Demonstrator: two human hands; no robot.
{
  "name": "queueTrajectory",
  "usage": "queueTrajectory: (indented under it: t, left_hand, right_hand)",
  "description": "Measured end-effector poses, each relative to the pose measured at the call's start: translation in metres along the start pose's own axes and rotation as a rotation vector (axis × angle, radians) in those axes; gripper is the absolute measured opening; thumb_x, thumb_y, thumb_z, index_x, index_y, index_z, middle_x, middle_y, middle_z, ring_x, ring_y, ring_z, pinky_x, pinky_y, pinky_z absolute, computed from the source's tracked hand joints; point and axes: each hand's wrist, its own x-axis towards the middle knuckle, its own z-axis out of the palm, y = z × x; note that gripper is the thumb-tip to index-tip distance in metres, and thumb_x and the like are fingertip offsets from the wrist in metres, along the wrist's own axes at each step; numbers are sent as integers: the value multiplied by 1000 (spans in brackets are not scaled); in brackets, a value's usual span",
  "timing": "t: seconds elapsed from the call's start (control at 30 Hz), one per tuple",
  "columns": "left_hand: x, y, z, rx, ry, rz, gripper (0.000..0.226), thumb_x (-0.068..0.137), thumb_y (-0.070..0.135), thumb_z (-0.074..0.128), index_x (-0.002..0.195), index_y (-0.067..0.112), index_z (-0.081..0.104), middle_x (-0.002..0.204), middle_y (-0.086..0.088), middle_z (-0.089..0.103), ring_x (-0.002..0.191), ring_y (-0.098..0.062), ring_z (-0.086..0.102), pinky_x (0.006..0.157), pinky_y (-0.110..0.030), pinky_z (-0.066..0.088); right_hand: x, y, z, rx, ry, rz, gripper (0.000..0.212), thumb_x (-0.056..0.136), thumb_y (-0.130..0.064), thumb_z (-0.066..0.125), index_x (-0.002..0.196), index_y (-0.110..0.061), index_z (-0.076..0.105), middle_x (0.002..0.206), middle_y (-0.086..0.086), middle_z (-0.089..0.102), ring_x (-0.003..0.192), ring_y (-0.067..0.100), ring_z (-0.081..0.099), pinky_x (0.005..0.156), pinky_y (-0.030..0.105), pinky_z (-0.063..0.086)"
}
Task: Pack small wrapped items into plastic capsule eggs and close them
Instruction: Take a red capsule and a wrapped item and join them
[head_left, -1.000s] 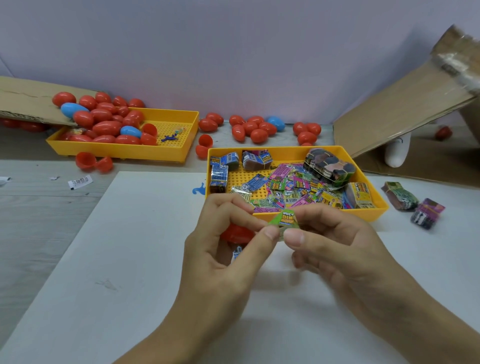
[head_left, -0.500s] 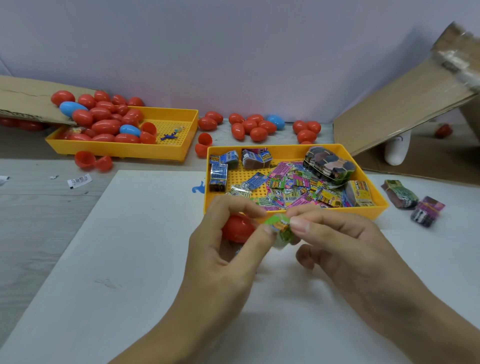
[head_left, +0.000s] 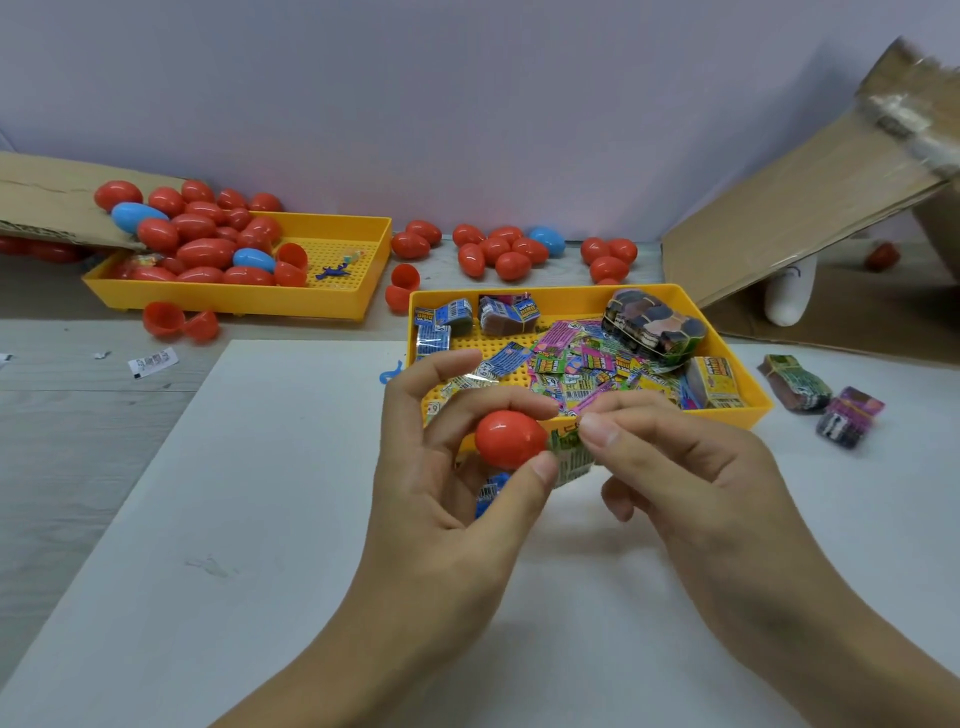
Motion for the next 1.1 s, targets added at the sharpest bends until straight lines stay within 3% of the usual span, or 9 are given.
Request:
queueTrajectory:
  t: [0.07, 0.13, 0.23, 0.33, 0.43, 0.53, 0.63, 0.87, 1.1]
  left_hand:
    - [0, 0, 0, -2, -8, -2, 56, 81, -4, 65, 126, 20, 42, 109, -7, 70, 104, -23, 67, 87, -25, 53]
    - [-1, 1, 0, 44, -8, 14, 44, 81, -1, 68, 119, 18, 59, 107, -2, 72, 103, -20, 68, 87, -22, 53]
    - [-2, 1, 0, 62, 14, -7, 32, 78, 6, 72, 105, 23, 73, 101, 6, 73, 99, -12, 70, 84, -17, 54]
    - [-1, 1, 0, 45, 31, -32, 32, 78, 9, 73, 106, 25, 74, 103, 4, 74, 101, -13, 70, 83, -18, 54]
    - [-1, 3, -3, 31, 42, -32, 30, 78, 17, 76, 107, 24, 74, 105, 0, 74, 103, -15, 69, 84, -19, 54]
    - [-2, 3, -2, 28, 31, -47, 33, 78, 24, 72, 111, 28, 73, 107, 0, 73, 106, -16, 69, 85, -22, 54]
    - [-3, 2, -3, 26, 9, -64, 38, 80, 14, 75, 115, 28, 72, 110, -3, 72, 109, -18, 67, 88, -27, 56]
    - [-4, -1, -3, 27, -7, -64, 42, 81, 3, 67, 113, 29, 73, 112, -1, 71, 108, -14, 67, 86, -19, 53]
    - [-5, -4, -1, 52, -35, -29, 48, 83, -3, 65, 118, 29, 71, 110, 5, 69, 108, -12, 67, 89, -19, 53]
  right_hand:
    - [0, 1, 0, 36, -30, 28, 31, 67, -48, 84, 78, -19, 81, 96, -9, 68, 69, 14, 53, 56, 23, 45]
    - [-1, 1, 1, 70, -51, 48, 43, 62, -58, 82, 81, -19, 81, 98, -10, 68, 71, 12, 53, 56, 24, 46]
    - [-1, -1, 2, 99, -40, 67, 39, 62, -54, 83, 81, -20, 81, 96, -11, 68, 72, 8, 55, 54, 23, 45]
    - [2, -2, -1, 64, 51, 91, 30, 59, -43, 83, 78, -20, 81, 88, -8, 69, 70, 9, 54, 53, 23, 44]
    - [4, -3, -3, 30, 126, 87, 30, 61, -44, 74, 77, -20, 81, 84, -5, 70, 68, 12, 51, 52, 21, 42]
    - [1, -3, 0, 98, 50, 143, 29, 61, -43, 73, 76, -18, 81, 82, -4, 70, 70, 11, 53, 53, 23, 42]
    - [-1, -5, 2, 163, -37, 242, 26, 62, -42, 72, 74, -21, 80, 79, -9, 70, 70, 5, 55, 58, 25, 41]
    - [-1, -6, 1, 313, -130, 324, 33, 72, -34, 70, 93, -10, 78, 103, 8, 72, 87, 10, 59, 64, 31, 40]
    - [-1, -6, 0, 304, -128, 327, 35, 73, -34, 70, 93, -7, 78, 114, 15, 70, 94, 15, 58, 67, 33, 41]
